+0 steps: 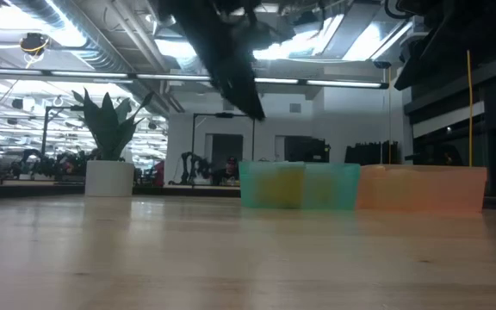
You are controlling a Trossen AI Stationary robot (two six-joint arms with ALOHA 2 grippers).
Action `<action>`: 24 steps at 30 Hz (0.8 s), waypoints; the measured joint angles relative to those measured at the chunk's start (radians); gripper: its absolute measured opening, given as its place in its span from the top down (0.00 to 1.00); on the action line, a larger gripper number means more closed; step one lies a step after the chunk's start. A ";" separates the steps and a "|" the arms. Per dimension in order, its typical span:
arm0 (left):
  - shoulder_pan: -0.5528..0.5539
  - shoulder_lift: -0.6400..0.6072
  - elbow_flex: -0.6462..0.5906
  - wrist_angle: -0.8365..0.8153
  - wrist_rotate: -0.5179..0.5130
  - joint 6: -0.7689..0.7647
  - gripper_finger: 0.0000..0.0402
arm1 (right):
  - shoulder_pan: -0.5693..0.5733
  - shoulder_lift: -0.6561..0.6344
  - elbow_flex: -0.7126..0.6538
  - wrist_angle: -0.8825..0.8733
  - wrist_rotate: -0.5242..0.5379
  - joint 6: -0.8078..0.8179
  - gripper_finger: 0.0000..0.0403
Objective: Pick and place medicine bottles into bin by pill shape (circle, oval)
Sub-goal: Return to Home Position
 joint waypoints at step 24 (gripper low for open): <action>-0.237 -0.452 -0.083 -0.356 -0.125 -0.425 0.22 | 0.063 -0.276 -0.279 0.330 -0.035 0.051 0.16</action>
